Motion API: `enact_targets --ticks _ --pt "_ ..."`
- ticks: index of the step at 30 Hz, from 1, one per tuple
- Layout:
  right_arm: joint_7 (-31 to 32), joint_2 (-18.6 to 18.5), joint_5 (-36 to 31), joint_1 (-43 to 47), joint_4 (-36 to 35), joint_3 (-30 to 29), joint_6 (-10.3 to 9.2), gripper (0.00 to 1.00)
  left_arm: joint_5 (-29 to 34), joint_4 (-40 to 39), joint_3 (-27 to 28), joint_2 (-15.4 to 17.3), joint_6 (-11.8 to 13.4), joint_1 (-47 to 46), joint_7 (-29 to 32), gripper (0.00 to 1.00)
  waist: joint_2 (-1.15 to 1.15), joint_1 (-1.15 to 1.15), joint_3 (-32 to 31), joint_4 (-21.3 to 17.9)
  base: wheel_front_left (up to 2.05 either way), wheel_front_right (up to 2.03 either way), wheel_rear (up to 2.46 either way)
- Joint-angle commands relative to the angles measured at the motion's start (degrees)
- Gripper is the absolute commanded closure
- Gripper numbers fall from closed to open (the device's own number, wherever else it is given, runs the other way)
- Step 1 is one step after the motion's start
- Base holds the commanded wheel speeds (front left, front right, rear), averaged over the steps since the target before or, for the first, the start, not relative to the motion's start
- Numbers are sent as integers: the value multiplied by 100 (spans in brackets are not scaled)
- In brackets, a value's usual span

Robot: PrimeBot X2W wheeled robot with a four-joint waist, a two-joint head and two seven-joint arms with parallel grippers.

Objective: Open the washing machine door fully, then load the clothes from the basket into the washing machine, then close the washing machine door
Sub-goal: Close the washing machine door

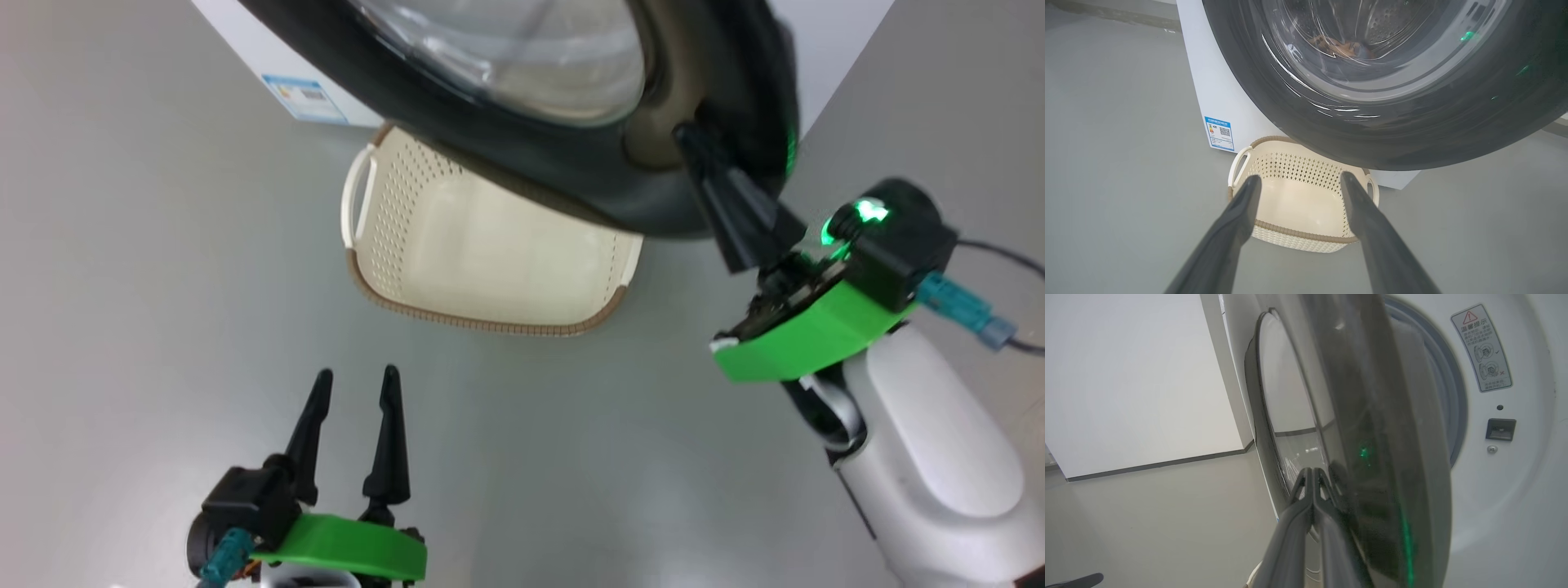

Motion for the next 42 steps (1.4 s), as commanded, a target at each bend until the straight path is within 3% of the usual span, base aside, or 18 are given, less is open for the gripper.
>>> enact_targets --ticks 1,11,22,42 --pt "-26 39 63 -82 -171 13 8 100 -21 -179 140 52 54 -90 -37 0 0 0 218 -11 0 0 0" --pt "-26 -81 129 -569 -320 -362 8 100 -12 -460 -62 52 227 -294 -37 0 0 0 781 35 0 0 0" --pt "-26 -291 154 -945 -335 -816 8 100 -160 -777 -303 52 468 -294 -37 0 0 0 1084 362 0 0 0" --pt "-26 -763 3 -1970 -136 -964 8 100 -182 -1004 -492 52 599 -211 -37 0 0 0 1395 562 0 0 0"
